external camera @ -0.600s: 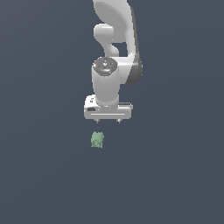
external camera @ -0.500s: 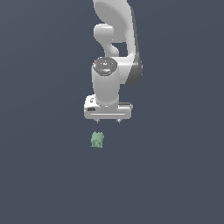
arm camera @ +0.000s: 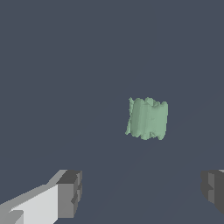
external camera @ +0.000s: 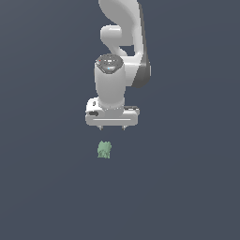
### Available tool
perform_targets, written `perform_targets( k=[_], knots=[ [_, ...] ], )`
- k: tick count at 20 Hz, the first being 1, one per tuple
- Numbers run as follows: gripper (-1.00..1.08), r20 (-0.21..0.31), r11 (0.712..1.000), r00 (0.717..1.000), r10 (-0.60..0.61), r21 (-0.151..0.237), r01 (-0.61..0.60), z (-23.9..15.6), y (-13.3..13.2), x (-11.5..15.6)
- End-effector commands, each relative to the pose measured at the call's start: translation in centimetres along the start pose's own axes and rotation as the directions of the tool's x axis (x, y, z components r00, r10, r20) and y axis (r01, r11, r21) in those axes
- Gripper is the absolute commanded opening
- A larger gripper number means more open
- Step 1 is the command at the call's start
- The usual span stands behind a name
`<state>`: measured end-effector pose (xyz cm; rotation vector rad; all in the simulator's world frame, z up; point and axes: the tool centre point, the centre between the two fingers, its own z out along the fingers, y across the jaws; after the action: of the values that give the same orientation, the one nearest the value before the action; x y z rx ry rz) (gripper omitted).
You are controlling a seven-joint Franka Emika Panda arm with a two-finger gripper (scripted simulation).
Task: Pick up the object and move it to a goal position.
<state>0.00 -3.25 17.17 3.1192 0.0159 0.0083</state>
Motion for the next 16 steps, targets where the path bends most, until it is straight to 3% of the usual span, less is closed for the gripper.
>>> perform_targets(
  k=[1, 16],
  knots=[
    [1.0, 0.001, 1.0, 1.0, -0.001, 0.0, 0.001, 0.0, 0.0, 0.0],
    [1.0, 0.005, 0.997, 0.997, 0.078, 0.015, -0.078, 5.2, 2.9, 2.5]
  ],
)
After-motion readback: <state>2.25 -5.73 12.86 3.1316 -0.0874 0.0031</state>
